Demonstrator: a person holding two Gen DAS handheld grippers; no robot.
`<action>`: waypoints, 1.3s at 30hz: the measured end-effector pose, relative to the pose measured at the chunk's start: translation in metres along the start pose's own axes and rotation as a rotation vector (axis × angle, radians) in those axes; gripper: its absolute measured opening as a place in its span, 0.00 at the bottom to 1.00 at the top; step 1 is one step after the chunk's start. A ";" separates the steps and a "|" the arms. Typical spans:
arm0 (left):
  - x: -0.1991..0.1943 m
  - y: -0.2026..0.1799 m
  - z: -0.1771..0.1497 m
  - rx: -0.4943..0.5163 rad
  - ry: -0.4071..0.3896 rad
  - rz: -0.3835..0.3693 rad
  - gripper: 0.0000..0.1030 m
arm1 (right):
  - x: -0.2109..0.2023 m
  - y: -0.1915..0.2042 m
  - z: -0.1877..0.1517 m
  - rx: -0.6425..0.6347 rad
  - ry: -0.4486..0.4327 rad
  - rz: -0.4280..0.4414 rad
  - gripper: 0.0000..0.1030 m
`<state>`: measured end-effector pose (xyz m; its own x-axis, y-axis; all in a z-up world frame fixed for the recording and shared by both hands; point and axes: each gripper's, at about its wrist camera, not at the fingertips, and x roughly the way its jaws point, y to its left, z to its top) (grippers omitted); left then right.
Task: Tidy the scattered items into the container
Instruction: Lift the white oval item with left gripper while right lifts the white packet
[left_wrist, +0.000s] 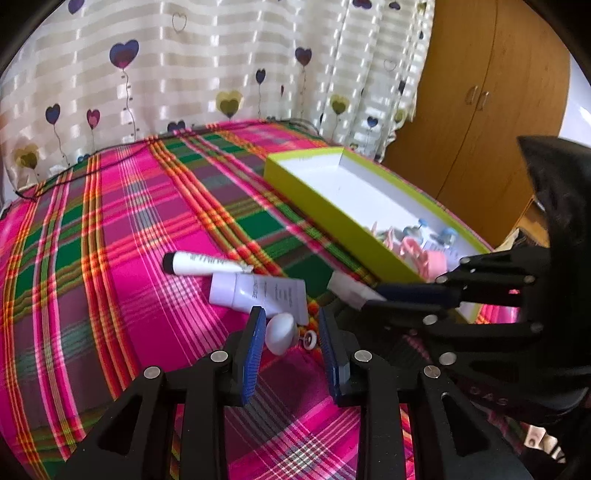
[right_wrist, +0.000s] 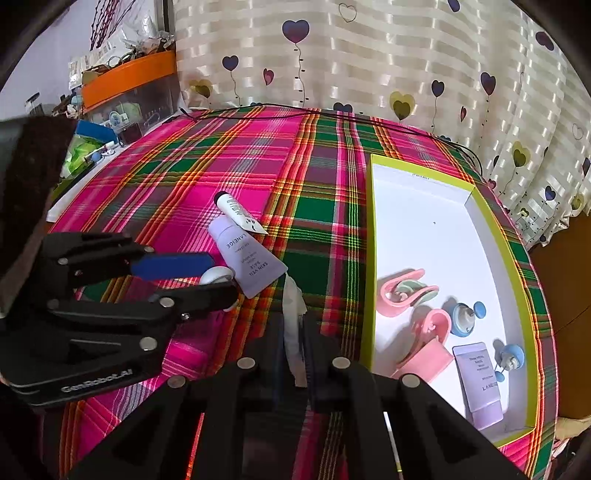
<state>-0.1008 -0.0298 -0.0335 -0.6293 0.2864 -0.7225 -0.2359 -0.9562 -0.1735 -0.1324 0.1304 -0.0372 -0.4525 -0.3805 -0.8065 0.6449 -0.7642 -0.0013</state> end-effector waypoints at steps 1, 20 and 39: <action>0.003 0.001 -0.001 -0.004 0.010 0.001 0.29 | 0.000 0.000 0.000 0.002 -0.002 0.002 0.10; 0.005 0.009 -0.003 -0.058 0.002 -0.009 0.21 | -0.003 0.003 -0.001 0.001 -0.008 0.015 0.08; -0.009 0.008 0.001 -0.062 -0.055 -0.002 0.21 | -0.014 0.005 -0.003 0.019 -0.040 0.013 0.08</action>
<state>-0.0979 -0.0404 -0.0279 -0.6690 0.2894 -0.6846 -0.1918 -0.9571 -0.2171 -0.1205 0.1336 -0.0274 -0.4687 -0.4111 -0.7819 0.6395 -0.7685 0.0207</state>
